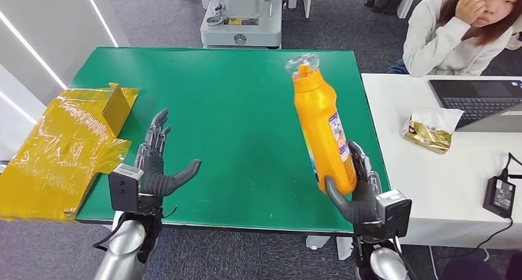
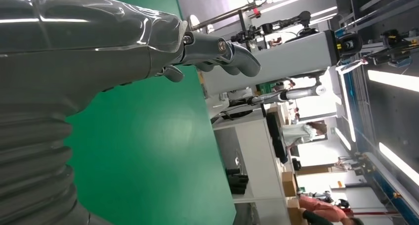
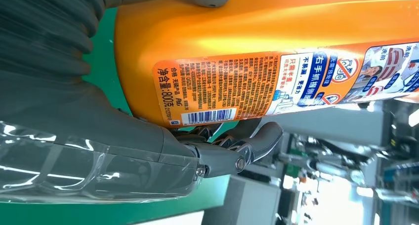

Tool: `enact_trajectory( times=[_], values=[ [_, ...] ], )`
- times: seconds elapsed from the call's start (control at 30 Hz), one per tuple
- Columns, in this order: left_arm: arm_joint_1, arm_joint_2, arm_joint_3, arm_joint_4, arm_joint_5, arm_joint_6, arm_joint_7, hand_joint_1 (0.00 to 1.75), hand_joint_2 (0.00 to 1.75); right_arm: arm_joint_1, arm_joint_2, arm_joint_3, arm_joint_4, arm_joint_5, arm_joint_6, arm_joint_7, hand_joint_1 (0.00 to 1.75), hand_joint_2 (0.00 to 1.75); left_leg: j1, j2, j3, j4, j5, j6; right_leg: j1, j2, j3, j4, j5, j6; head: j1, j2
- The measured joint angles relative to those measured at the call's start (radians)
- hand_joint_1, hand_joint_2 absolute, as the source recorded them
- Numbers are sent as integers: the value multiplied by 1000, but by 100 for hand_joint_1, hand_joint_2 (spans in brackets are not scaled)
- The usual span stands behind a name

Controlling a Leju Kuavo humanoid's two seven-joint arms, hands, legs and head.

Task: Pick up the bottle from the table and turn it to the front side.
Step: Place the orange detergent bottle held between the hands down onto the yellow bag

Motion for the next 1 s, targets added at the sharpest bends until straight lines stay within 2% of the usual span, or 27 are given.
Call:
enact_trajectory(
  times=[0.13,0.23,0.37,0.47,0.6,0.77,0.87,1.0],
  values=[
    [7,-6,-1,-1,31,-79,23,0,175,8,26,-18,-23,65,-22,-4,175,175,0,0,0,0,0,0,0,0,0,0,0,0,0,0],
    [-23,-11,-11,12,123,-238,78,0,175,-18,43,-18,-9,148,-15,1,175,175,0,0,0,0,0,0,0,0,0,0,0,-1,0,0],
    [-157,-25,-48,113,288,-452,184,0,175,-133,68,-2,96,239,8,14,175,175,0,0,-1,0,4,0,0,0,-1,0,4,0,0,0],
    [-290,-42,-88,220,380,-532,239,0,175,-228,89,28,200,285,16,23,175,175,0,0,-2,0,7,0,0,0,-2,0,7,0,0,0],
    [-414,-68,-133,336,473,-567,278,0,175,-311,114,74,313,301,15,29,175,175,0,0,-2,0,9,0,0,0,-2,0,8,0,0,0],
    [-492,-85,-169,435,574,-587,312,0,175,-361,128,117,403,291,8,35,175,175,0,0,-2,0,9,0,0,0,-2,0,8,0,0,0],
    [-530,-88,-191,477,586,-539,309,0,175,-368,132,142,430,282,-1,36,175,175,0,0,-3,0,9,0,0,0,-3,0,8,0,0,0],
    [-582,-98,-237,565,527,-442,253,0,175,-372,138,185,451,276,-14,35,175,175,0,0,-4,0,9,0,0,0,-4,0,7,0,0,0]
  ],
)
